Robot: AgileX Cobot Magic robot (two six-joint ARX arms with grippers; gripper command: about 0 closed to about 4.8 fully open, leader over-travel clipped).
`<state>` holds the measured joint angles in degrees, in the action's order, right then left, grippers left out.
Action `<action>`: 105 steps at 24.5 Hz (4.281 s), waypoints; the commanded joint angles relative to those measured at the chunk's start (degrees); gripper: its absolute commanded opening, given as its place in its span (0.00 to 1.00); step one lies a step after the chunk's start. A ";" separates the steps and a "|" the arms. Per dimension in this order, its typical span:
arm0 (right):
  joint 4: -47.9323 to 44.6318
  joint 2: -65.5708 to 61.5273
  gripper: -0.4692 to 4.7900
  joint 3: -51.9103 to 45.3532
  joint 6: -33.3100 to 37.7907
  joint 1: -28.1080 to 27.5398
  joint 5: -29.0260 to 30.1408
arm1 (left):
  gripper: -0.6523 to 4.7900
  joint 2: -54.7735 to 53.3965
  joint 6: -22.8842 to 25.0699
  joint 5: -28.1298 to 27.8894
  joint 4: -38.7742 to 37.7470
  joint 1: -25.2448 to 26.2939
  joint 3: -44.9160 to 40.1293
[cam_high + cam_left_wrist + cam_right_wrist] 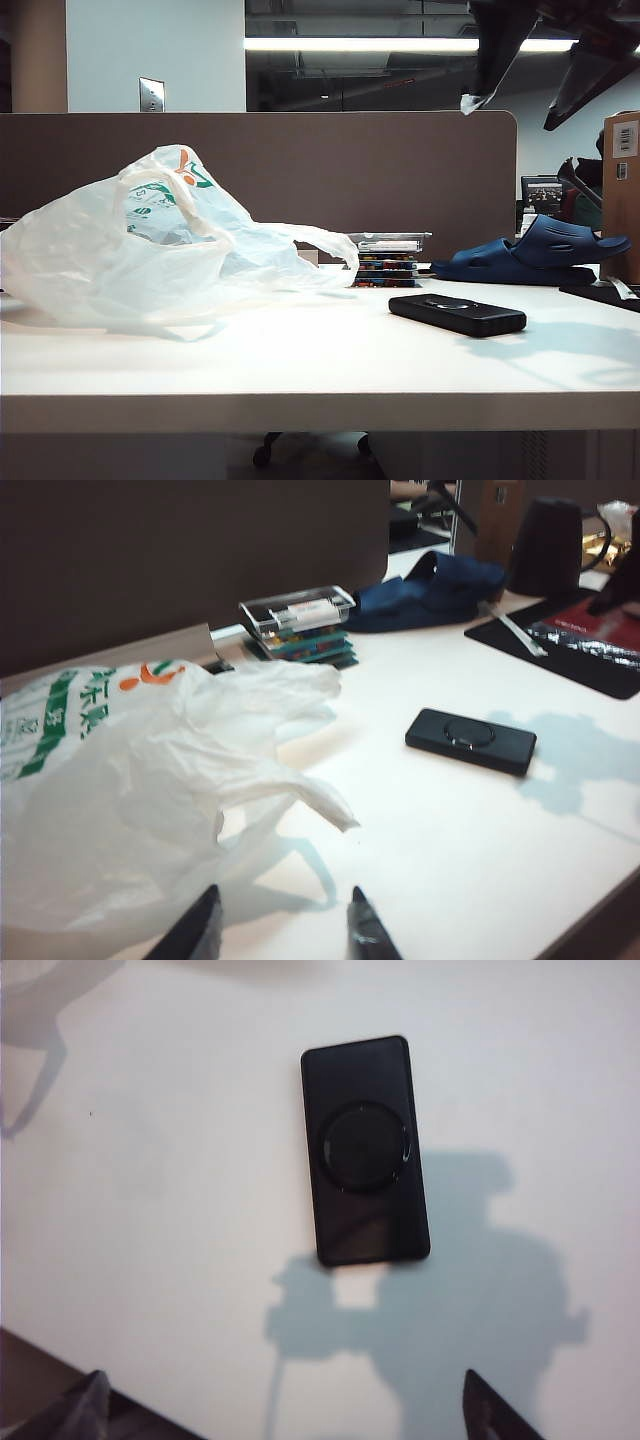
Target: Put the power bank into the bag.
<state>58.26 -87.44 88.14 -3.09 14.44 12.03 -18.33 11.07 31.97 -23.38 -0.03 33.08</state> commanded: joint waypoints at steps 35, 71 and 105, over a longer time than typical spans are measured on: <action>-4.17 -27.74 1.00 12.07 -12.00 2.80 -3.08 | 0.41 0.04 1.01 0.20 -5.73 0.11 0.37; -8.37 -37.29 1.00 12.07 -13.44 3.06 -4.48 | 0.41 0.09 1.01 0.24 -9.62 0.11 0.37; -7.76 -37.24 0.64 12.11 -13.44 3.06 -5.97 | 0.41 0.11 0.98 0.24 -9.97 0.11 0.37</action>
<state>50.17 -124.38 100.42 -16.56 17.37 6.48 -18.22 12.01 31.94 -33.69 -0.03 33.08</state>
